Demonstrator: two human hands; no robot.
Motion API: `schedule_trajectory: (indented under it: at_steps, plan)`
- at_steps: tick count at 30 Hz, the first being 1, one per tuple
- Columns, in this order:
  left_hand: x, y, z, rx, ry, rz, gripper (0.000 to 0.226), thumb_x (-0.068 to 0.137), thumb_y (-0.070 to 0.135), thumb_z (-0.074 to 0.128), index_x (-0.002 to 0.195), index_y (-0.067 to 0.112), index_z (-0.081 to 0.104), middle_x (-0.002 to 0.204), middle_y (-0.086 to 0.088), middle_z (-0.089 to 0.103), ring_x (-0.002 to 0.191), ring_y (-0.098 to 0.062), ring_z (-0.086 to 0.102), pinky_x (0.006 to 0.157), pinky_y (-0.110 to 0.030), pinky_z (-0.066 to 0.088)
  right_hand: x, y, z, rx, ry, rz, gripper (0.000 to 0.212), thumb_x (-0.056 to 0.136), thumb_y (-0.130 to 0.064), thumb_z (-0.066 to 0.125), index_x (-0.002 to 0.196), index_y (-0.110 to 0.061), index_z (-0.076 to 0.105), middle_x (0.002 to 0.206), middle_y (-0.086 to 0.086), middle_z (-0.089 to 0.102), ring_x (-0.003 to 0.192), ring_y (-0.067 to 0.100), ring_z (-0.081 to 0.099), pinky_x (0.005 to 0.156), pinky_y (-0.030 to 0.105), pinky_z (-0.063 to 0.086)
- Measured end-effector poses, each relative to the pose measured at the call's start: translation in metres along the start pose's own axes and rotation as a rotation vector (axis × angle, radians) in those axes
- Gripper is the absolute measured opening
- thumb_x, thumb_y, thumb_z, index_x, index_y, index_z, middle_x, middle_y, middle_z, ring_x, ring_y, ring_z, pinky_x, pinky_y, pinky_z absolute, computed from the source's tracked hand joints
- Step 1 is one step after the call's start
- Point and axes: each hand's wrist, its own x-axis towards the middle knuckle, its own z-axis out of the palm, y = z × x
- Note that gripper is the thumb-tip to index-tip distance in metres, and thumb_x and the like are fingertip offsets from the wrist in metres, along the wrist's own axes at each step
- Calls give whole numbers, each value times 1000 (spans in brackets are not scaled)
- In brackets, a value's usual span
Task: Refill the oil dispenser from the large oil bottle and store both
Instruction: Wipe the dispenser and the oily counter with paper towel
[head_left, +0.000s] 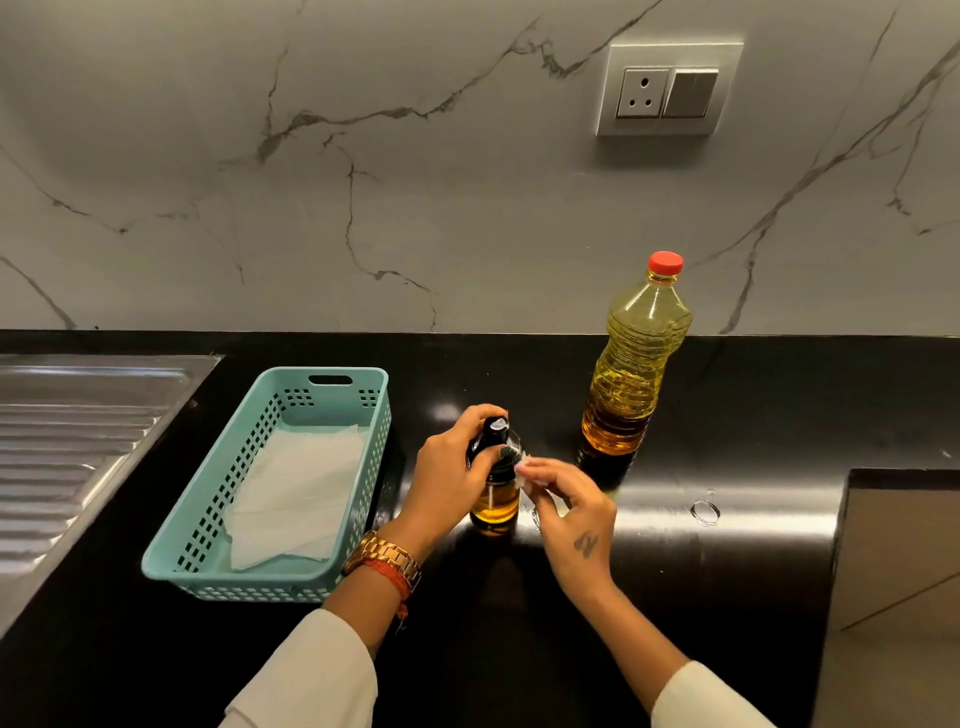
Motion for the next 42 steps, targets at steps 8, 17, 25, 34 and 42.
schedule_trajectory:
  at_steps: [8, 17, 25, 34, 42]
  plan:
    - [-5, -1, 5, 2, 16, 12, 46, 88, 7, 56, 129, 28, 50, 113, 5, 64, 96, -4, 60, 84, -14, 47, 51, -13, 2, 77, -121, 161, 16, 82, -9, 67, 93, -20, 71, 86, -5, 72, 83, 3, 66, 76, 22, 54]
    - [-3, -5, -3, 110, -75, 31, 47, 92, 9, 50, 134, 29, 42, 118, 2, 58, 106, -5, 45, 88, -15, 33, 13, -3, 0, -1, -34, -24, 18, 79, -3, 68, 89, -17, 70, 90, -8, 70, 89, 2, 64, 77, 17, 52]
    - [-8, 7, 12, 158, 78, -47, 43, 91, 27, 55, 133, 29, 46, 132, 7, 50, 121, -11, 43, 98, -21, 33, 41, -3, 7, 60, -61, 224, 14, 83, -7, 65, 88, -19, 70, 83, -6, 70, 80, 1, 65, 71, 14, 51]
    - [-3, 3, 2, 144, 96, 22, 38, 86, 16, 63, 122, 29, 58, 87, 7, 50, 77, -5, 49, 66, -13, 40, 6, 6, 2, 138, -81, 263, 12, 78, -6, 70, 84, -16, 69, 82, -3, 70, 80, 5, 65, 72, 22, 54]
    - [4, -6, -6, 91, 27, 73, 42, 85, 10, 63, 122, 28, 57, 96, 8, 58, 87, -6, 56, 75, -18, 48, 57, -7, 8, 50, -168, 181, 20, 82, -6, 65, 91, -22, 72, 87, -6, 72, 85, 3, 66, 77, 20, 53]
